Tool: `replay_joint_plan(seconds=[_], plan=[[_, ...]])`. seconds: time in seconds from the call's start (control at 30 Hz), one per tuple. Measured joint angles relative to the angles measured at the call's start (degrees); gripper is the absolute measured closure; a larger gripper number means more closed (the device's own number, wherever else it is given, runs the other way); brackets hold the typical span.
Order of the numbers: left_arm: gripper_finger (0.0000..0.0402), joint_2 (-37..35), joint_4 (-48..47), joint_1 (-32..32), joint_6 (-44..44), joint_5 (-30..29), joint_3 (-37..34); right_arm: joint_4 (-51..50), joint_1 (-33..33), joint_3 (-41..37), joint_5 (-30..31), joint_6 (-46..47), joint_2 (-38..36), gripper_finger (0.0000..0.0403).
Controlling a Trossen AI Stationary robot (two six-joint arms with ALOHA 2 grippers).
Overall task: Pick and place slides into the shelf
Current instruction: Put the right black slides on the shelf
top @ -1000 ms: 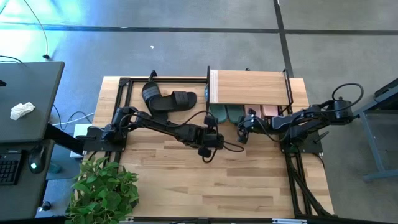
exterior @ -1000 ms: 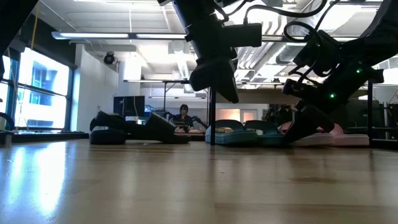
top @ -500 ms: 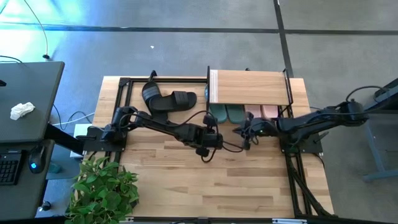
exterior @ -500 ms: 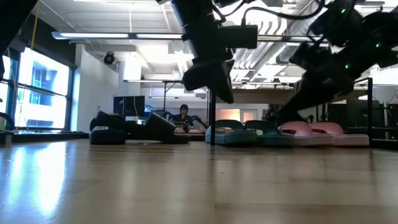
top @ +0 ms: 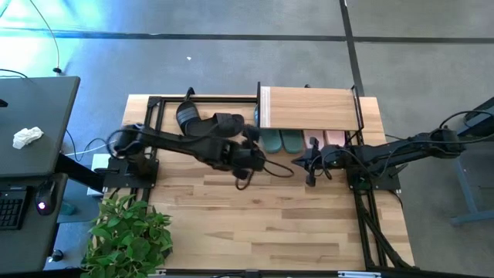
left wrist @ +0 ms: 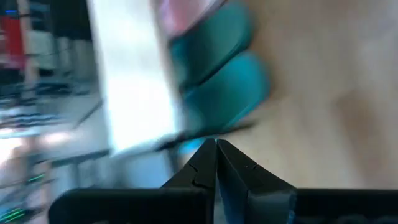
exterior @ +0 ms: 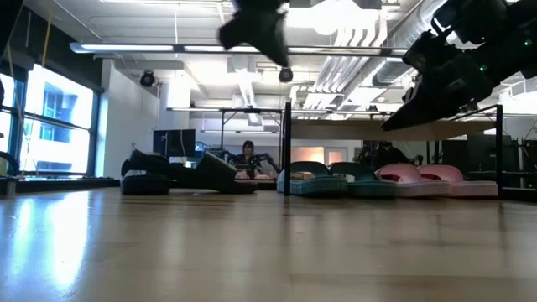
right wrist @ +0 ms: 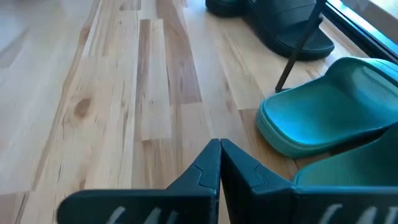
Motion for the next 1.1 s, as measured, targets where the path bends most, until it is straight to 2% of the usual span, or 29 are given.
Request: replay_joint_plan(seconds=[0.13, 0.2, 0.27, 0.37, 0.53, 0.77, 1.1], plan=[[0.0399, -3.3, -8.1, 2.1, 2.9, -5.2, 0.0, -0.8, 0.0, 0.0, -0.1, 0.3, 0.1, 0.0403], [0.0399, -4.6, -13.6, 4.1, -1.4, -4.5, 0.0, -1.1, 0.0, 0.0, -0.5, 0.4, 0.1, 0.0403], [0.0399, -5.7, -18.8, 6.7, -6.2, -1.0, -0.2, -0.8, 0.0, 0.0, -0.7, 0.2, 0.0, 0.0403], [0.0399, -6.8, -20.7, 10.1, -8.7, 0.3, -2.7, -0.4, 0.0, 0.0, -0.3, -0.3, 0.0, 0.0403], [0.0399, -8.1, -18.0, 14.2, -6.3, 3.0, -10.4, -0.8, 0.0, 0.0, 0.2, -0.4, 0.0, 0.0403], [0.0399, -8.8, -6.6, 19.7, 6.7, 3.6, -22.2, -0.9, 0.0, 0.0, 0.2, 0.0, 0.0, 0.0403], [0.0401, -9.1, 2.8, 24.6, 16.8, 6.0, -28.6, -1.0, 0.0, 0.0, 0.3, 0.0, 0.0, 0.0403]])
